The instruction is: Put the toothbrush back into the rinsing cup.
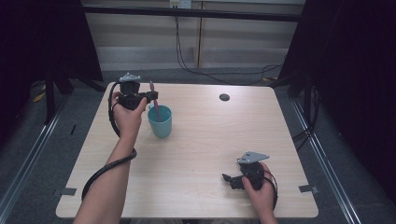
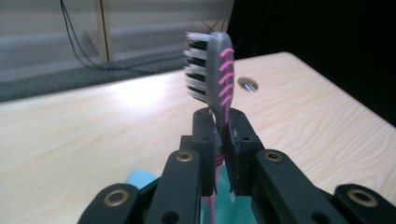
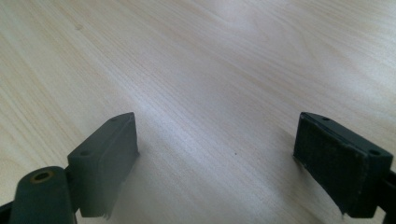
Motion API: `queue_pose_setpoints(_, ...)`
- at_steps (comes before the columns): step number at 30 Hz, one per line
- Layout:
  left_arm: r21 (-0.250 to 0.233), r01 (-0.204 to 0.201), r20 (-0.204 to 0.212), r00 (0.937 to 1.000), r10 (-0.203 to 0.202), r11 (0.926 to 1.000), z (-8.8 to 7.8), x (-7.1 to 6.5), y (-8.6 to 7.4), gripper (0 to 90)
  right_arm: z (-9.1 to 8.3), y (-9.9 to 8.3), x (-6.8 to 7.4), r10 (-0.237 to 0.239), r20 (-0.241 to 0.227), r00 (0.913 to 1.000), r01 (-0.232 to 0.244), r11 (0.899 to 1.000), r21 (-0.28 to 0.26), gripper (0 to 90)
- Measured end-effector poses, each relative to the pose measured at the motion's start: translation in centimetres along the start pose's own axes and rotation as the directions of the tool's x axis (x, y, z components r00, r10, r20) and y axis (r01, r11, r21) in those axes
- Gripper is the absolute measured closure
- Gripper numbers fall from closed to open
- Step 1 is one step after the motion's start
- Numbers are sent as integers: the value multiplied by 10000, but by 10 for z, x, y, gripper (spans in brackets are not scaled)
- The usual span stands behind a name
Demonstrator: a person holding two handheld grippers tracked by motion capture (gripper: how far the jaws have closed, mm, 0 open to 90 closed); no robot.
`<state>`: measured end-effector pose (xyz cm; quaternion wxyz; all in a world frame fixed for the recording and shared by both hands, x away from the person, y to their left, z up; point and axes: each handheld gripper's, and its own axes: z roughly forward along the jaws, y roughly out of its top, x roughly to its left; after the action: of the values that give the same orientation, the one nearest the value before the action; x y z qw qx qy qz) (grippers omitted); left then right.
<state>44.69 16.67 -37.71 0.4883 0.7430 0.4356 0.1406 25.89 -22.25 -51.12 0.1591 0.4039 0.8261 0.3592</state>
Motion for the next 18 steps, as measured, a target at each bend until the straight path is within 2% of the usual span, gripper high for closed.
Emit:
queue_pose_setpoints(9,434,449,-20,9990,-449,9980,10,4,-23,829,0,0,0,-29,-68,10000,29,10000,15,132)
queue_pose_setpoints(14,446,517,-39,9987,-516,9977,9,5,-26,798,0,0,0,-48,-72,10000,48,10000,5,133)
queue_pose_setpoints(16,390,614,-53,9981,-612,9974,8,6,-27,760,0,0,1,-46,-71,10000,47,10000,12,134)
queue_pose_setpoints(18,340,668,-137,9977,-663,9972,6,7,-27,673,0,0,1,-72,-79,9999,72,10000,-1,134)
